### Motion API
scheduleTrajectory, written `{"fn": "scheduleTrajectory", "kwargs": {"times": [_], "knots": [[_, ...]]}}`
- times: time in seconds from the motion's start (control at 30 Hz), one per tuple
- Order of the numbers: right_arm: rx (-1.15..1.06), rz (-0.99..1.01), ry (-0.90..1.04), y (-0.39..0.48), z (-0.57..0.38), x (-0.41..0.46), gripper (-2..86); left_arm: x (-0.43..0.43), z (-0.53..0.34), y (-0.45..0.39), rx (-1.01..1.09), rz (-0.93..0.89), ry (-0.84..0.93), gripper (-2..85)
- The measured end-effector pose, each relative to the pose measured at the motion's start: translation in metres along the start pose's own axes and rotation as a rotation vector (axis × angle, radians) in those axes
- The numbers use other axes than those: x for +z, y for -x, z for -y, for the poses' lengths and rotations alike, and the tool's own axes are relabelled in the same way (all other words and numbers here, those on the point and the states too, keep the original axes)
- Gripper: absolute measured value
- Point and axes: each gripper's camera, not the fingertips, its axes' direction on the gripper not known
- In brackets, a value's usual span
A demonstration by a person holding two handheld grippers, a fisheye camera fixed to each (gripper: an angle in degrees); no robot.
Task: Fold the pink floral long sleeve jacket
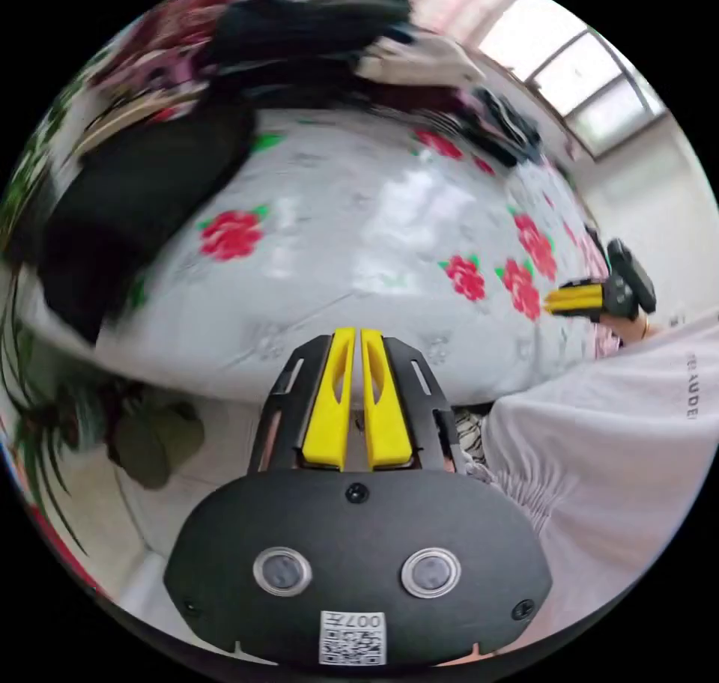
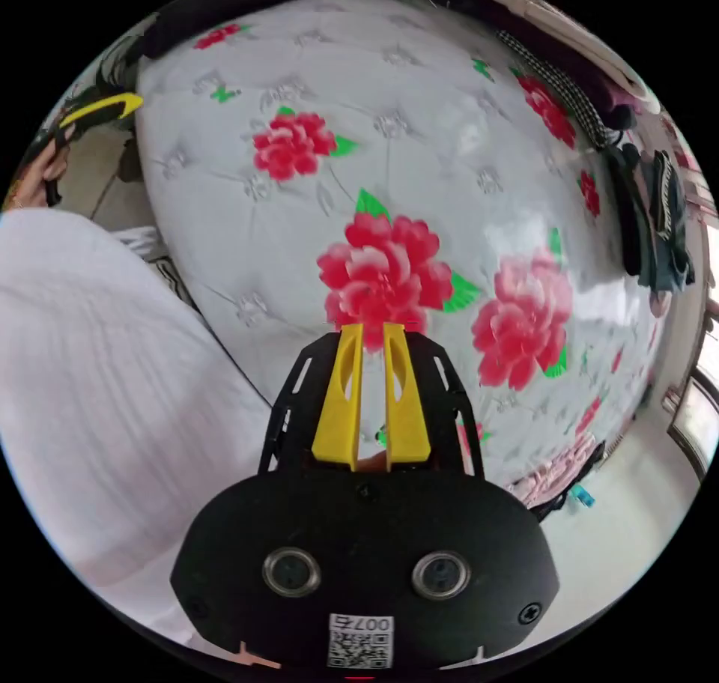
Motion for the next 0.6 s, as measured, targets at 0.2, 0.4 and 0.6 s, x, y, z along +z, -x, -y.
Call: {"fn": "scheduleTrajectory", "kwargs": {"times": [0.2, 0.4, 0.6], "knots": [[0.194, 0.080, -0.117, 0.014, -0.031, 0.005, 1.3, 0.049, 0.053, -0.105, 0.327, 0.088, 0.121, -1.0], [0.425, 0.368, -0.271, -0.026, -0.096, 0.016, 2.1, 0.096, 0.070, -0.163, 0.322, 0.142, 0.229, -1.0], [0.863, 0.294, -0.429, -0.101, -0.258, 0.043, 5.1, 0.109, 0.063, -0.188, 0.247, 0.220, 0.159, -1.0]]}}
